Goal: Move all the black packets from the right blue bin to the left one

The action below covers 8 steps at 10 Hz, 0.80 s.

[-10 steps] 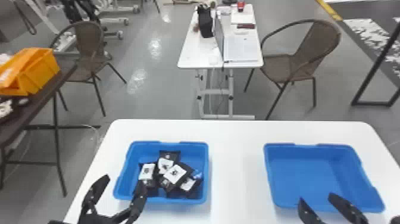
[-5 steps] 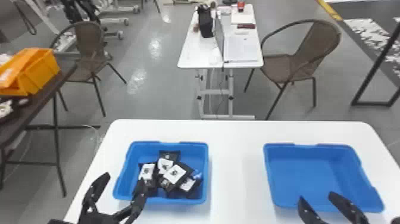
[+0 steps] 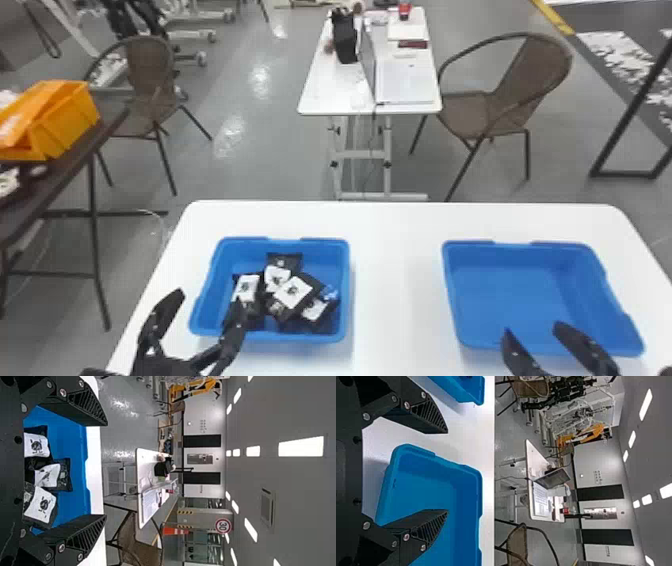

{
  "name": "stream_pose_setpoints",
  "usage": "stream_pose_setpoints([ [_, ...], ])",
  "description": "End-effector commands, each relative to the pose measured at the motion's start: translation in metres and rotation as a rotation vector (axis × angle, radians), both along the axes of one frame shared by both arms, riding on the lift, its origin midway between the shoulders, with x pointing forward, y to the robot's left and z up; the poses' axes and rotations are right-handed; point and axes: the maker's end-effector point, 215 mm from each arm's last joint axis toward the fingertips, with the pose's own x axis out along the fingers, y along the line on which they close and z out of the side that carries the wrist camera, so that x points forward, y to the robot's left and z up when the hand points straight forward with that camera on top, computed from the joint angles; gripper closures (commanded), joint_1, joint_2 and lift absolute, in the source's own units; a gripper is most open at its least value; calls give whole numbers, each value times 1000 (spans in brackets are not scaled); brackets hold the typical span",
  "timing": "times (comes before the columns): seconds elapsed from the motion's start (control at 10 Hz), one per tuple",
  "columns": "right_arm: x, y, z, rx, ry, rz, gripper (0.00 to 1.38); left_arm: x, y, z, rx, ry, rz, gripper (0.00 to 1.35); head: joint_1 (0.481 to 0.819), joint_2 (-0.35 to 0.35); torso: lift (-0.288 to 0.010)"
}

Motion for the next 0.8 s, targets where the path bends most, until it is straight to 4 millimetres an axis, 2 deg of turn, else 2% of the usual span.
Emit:
stream_pose_setpoints([
  [0.0,0,0,0,1,-1,-1,351,0,0,0,-4,-1,2,222,695,105,0],
  [0.7,-1,-1,-1,3,0,-4,351,1,-2,2,-12,-7,1,222,695,101,0],
])
